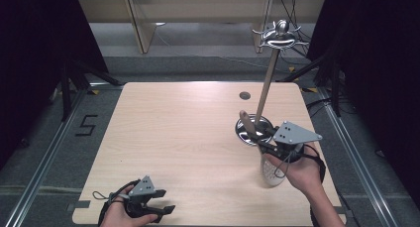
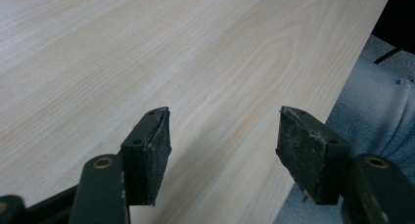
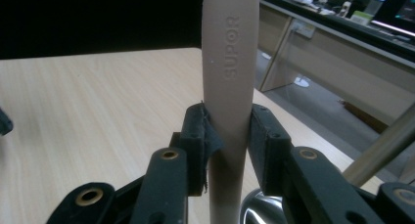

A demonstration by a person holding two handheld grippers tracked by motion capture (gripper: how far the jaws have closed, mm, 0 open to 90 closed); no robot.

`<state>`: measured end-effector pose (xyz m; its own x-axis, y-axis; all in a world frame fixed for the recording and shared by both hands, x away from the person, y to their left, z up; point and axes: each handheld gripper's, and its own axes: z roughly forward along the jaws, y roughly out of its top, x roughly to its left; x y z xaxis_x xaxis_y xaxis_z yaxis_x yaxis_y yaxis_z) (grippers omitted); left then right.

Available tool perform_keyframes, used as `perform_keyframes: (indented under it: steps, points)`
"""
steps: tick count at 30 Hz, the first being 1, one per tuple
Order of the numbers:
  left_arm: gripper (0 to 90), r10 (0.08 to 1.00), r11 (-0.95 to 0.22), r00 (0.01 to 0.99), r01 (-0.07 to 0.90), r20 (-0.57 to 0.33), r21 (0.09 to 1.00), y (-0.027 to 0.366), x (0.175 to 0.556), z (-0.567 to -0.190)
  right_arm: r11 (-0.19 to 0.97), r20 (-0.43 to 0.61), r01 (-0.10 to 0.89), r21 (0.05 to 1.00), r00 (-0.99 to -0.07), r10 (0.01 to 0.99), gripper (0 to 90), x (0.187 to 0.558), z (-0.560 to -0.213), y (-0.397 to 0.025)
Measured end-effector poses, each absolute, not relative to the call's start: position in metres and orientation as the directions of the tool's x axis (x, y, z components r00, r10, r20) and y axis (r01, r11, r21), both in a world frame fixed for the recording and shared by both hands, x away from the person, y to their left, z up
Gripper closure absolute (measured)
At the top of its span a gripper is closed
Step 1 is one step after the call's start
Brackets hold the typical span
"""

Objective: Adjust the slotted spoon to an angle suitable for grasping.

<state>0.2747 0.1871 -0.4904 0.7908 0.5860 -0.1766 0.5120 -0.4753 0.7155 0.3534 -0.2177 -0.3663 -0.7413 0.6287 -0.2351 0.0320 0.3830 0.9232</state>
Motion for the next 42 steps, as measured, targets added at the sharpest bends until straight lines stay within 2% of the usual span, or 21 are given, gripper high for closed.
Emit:
perform_keyframes:
  steps: [6, 8, 15, 18, 19, 25, 31, 32, 35, 36, 37, 42]
  points:
    - [36.5, 0.585, -0.467, 0.791, 0.508, -0.178, 0.723, 0.187, 0.275, -0.489, 0.331, -0.202, 0.044, 0.943, -0.713, 0.671, 71.0, 0.354, -0.364, -0.223]
    - [36.5, 0.585, -0.466, 0.791, 0.508, -0.178, 0.724, 0.187, 0.275, -0.489, 0.306, -0.161, 0.075, 0.949, -0.72, 0.675, 70.9, 0.353, -0.364, -0.223]
    - [36.5, 0.588, -0.456, 0.787, 0.515, -0.188, 0.726, 0.186, 0.277, -0.489, 0.269, -0.154, 0.059, 0.961, -0.693, 0.704, 70.9, 0.354, -0.364, -0.226]
    - [36.6, 0.585, -0.465, 0.791, 0.508, -0.179, 0.725, 0.187, 0.277, -0.489, 0.233, -0.114, 0.078, 0.969, -0.697, 0.708, 70.9, 0.354, -0.365, -0.226]
    - [36.6, 0.585, -0.465, 0.791, 0.508, -0.179, 0.725, 0.187, 0.277, -0.489, 0.25, -0.142, 0.057, 0.966, -0.693, 0.707, 70.9, 0.355, -0.364, -0.228]
    - [36.7, 0.586, -0.472, 0.793, 0.5, -0.166, 0.726, 0.188, 0.278, -0.488, 0.21, -0.121, 0.046, 0.977, -0.691, 0.712, 70.9, 0.357, -0.361, -0.229]
    - [37.1, 0.601, -0.427, 0.776, 0.515, -0.192, 0.743, 0.186, 0.278, -0.488, 0.185, -0.113, 0.034, 0.982, -0.678, 0.726, 70.9, 0.354, -0.355, -0.233]
    - [37.1, 0.59, -0.438, 0.788, 0.496, -0.177, 0.75, 0.186, 0.279, -0.488, 0.185, -0.136, 0.003, 0.983, -0.67, 0.73, 70.9, 0.356, -0.353, -0.235]
    - [37.2, 0.598, -0.43, 0.781, 0.504, -0.182, 0.749, 0.186, 0.279, -0.489, 0.175, -0.131, 0.0, 0.985, -0.665, 0.736, 70.9, 0.355, -0.351, -0.236]
    - [37.2, 0.59, -0.454, 0.792, 0.488, -0.159, 0.745, 0.188, 0.28, -0.488, 0.169, -0.122, 0.007, 0.986, -0.664, 0.737, 70.9, 0.354, -0.35, -0.236]
    - [37.2, 0.604, -0.421, 0.774, 0.512, -0.189, 0.749, 0.187, 0.279, -0.488, 0.163, -0.122, 0.001, 0.987, -0.661, 0.74, 70.9, 0.352, -0.347, -0.236]
    - [37.2, 0.605, -0.403, 0.772, 0.509, -0.196, 0.76, 0.189, 0.276, -0.487, 0.155, -0.118, -0.002, 0.988, -0.659, 0.742, 70.9, 0.35, -0.341, -0.237]
